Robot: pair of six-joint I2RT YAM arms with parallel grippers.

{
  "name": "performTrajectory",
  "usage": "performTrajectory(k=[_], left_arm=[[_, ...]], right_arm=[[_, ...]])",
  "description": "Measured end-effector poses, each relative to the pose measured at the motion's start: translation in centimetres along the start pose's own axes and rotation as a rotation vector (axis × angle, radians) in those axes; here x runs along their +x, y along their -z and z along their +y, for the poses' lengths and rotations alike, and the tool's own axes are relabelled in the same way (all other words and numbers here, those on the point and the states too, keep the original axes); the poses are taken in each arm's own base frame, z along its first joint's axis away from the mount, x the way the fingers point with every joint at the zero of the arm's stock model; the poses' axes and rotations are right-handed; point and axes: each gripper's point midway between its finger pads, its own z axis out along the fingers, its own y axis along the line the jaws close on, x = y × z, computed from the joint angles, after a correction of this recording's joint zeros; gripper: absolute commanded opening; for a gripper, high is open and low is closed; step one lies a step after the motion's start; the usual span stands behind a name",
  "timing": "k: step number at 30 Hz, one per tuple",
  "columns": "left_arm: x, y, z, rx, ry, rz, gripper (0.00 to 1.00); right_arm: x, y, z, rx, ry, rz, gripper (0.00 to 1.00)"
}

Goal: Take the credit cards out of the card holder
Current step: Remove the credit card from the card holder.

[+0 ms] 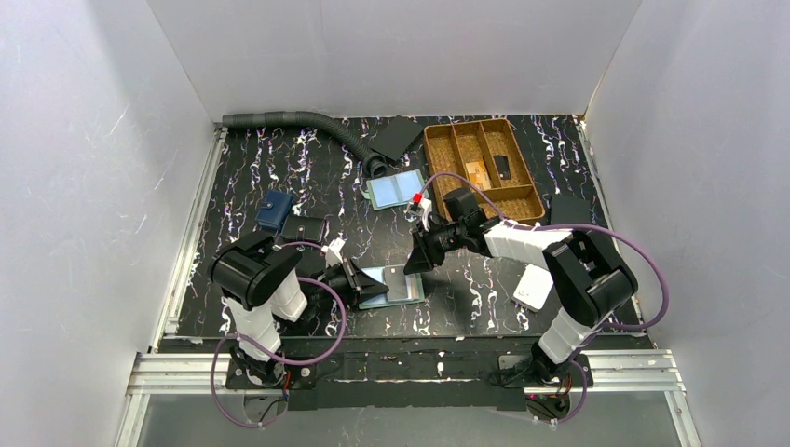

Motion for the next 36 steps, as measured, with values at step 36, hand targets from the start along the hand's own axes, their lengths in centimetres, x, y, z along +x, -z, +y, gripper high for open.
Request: performTrajectory(k=[36], left_arm=[[0.1,-0.6,0.1,0.001,-0.004,0.013,0.0]], right_arm=[[1.3,-1.3,-0.6,0.007,-0.052,0.049,0.18]])
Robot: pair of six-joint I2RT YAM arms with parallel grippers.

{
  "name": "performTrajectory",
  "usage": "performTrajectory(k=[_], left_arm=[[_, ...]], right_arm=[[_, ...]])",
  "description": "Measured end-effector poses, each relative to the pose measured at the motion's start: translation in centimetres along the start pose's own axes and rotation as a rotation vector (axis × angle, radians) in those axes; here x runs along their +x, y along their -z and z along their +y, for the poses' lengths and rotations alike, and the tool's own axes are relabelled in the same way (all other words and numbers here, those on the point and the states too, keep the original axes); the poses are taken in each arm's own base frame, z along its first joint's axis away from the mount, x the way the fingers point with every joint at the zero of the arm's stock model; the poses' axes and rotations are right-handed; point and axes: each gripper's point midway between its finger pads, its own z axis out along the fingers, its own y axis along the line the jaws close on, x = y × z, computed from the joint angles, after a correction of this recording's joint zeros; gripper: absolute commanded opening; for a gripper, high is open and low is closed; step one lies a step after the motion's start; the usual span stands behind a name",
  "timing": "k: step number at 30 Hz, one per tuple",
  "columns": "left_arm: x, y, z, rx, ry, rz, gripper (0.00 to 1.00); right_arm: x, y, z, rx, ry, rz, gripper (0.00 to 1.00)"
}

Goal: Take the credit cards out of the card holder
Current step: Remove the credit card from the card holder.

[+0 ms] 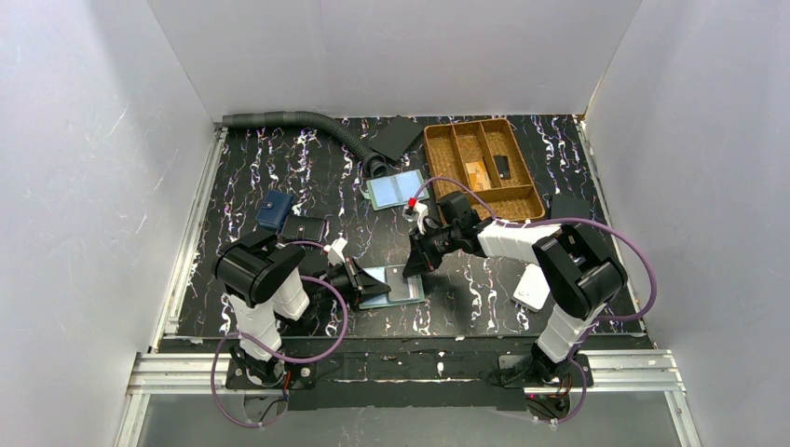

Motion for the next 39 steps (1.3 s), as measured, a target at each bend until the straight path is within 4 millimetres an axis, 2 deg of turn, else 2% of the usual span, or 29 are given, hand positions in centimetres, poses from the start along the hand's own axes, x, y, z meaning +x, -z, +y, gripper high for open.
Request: performTrajectory(k=[9,18,31,34,39], left_arm=[[0.0,0.0,0.0,0.0,0.001,0.0,0.0],[0.0,0.0,-0.1,0.002,0.0,-0.001,0.04],[-0.3,0.3,0.1,-0.002,0.013,-0.012,0.04],[-0.3,0.3,0.1,-0.002,0.014,-0.012,0.12],[-0.3,0.3,0.2,-0.003,0.018,-0.013,0.15]], right_arm=[[0.5,-0.3,-1.5,0.068,-0.038,0.009,0.17],[0.0,-0.3,-2.3,0.115,-0.056,0.023,0.12],[-0.6,-0.2,-3.3,0.177,-0.045,0.023,0.1],[-0.6,-0.2,-3.4,0.177,-0.042,0.023,0.1],[-0.6,-0.2,-3.4,0.177,-0.037,0.024,0.1]])
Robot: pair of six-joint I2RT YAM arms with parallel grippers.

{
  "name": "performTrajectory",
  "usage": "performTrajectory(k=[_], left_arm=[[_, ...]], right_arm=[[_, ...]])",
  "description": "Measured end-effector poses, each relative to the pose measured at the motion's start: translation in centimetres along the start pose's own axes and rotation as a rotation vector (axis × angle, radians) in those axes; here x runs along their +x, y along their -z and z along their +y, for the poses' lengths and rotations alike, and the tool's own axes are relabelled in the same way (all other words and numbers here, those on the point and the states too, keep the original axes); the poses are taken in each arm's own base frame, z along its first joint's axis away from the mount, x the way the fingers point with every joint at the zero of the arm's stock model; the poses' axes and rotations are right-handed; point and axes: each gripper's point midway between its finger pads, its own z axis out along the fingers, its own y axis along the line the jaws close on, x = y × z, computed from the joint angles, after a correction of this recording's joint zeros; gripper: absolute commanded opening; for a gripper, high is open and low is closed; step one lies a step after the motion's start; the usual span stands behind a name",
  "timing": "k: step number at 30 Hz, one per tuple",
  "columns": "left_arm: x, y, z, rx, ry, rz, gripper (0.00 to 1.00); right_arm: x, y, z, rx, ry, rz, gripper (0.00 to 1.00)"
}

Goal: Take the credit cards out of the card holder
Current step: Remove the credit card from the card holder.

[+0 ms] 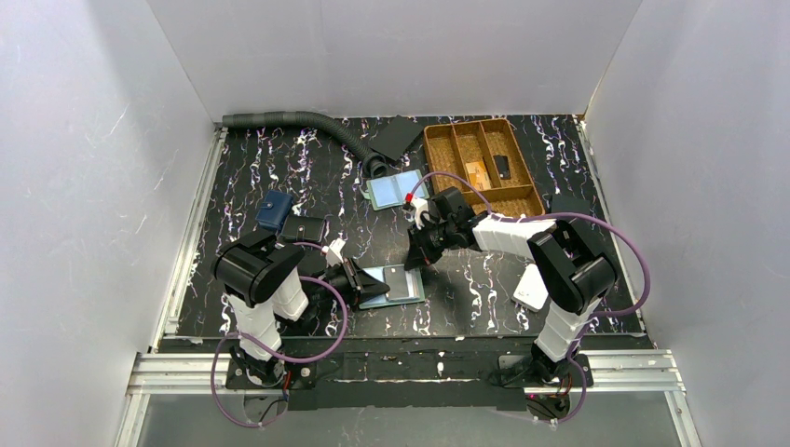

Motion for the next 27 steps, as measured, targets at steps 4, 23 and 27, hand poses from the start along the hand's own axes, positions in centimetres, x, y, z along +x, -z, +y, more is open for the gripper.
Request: performTrajectory(k=[4,23,27], left_arm=[[-0.04,0.03,0.01,-0.001,0.006,-0.002,0.16],[-0.14,0.21,0.15,-0.006,0.026,-0.008,0.06],[-0.19,0.55,0.47,-0.014,0.038,-0.015,0.0]], right_arm=[[-0.04,0.01,-0.01,0.001,0.003,0.0,0.09],[-0.05,0.01,-0.03,0.001,0.006,0.0,0.09],[-0.04,0.02,-0.01,0.001,0.005,0.001,0.09]])
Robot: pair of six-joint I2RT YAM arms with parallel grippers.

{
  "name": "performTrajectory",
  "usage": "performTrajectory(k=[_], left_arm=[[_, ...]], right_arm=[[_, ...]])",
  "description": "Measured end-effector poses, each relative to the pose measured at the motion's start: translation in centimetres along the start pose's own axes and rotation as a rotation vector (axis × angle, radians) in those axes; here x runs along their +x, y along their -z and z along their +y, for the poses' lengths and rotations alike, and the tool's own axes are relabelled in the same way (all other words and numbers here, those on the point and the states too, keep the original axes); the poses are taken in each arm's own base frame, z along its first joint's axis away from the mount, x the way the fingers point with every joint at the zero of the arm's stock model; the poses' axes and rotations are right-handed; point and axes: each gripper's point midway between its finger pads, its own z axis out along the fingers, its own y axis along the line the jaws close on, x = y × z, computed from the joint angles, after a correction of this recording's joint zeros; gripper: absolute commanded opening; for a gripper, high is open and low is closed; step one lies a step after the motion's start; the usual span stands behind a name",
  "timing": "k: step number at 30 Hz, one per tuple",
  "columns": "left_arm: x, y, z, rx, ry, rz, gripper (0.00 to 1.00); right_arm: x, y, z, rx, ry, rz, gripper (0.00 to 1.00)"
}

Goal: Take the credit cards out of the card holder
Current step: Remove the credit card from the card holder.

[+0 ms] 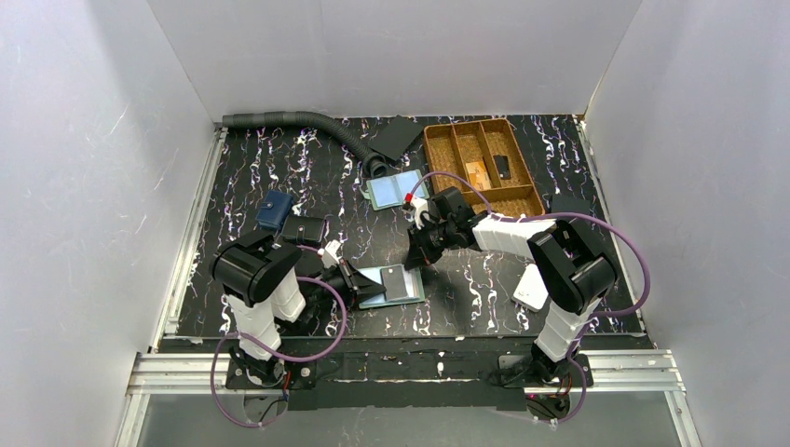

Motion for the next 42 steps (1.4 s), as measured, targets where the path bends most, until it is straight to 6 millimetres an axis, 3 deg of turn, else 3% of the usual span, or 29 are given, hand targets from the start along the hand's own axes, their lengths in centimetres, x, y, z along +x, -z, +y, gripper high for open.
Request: performTrajectory(k=[42], left_arm=[[-0.6,1.3,-0.5,0.031,0.014,0.001,0.0]], right_arm=[[0.0,0.0,0.2,-0.018,0.031,0.001,0.11]])
